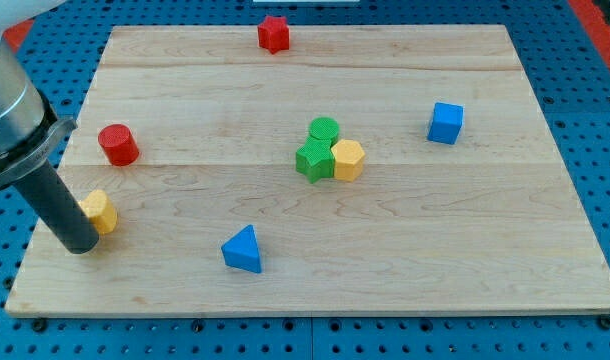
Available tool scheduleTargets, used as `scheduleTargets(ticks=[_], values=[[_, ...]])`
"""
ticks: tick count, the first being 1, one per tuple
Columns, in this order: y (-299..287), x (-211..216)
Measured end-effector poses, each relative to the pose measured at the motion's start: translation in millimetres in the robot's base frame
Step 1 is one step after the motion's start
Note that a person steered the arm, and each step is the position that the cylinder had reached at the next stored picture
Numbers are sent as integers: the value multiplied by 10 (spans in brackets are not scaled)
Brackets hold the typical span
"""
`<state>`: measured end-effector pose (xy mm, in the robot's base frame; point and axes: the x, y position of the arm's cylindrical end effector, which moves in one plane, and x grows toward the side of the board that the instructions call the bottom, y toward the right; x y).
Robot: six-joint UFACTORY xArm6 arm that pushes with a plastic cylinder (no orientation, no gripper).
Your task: Slide the yellow heart towards the blue triangle
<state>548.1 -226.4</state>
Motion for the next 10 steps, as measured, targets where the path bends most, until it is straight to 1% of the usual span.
scheduleTargets(ticks=[1, 2, 4, 5, 6, 7, 8, 9, 10], values=[[509, -130], [825, -155], [765, -241], [723, -140], [70, -10], [-489, -239], [257, -461], [1059, -422], [587, -294]])
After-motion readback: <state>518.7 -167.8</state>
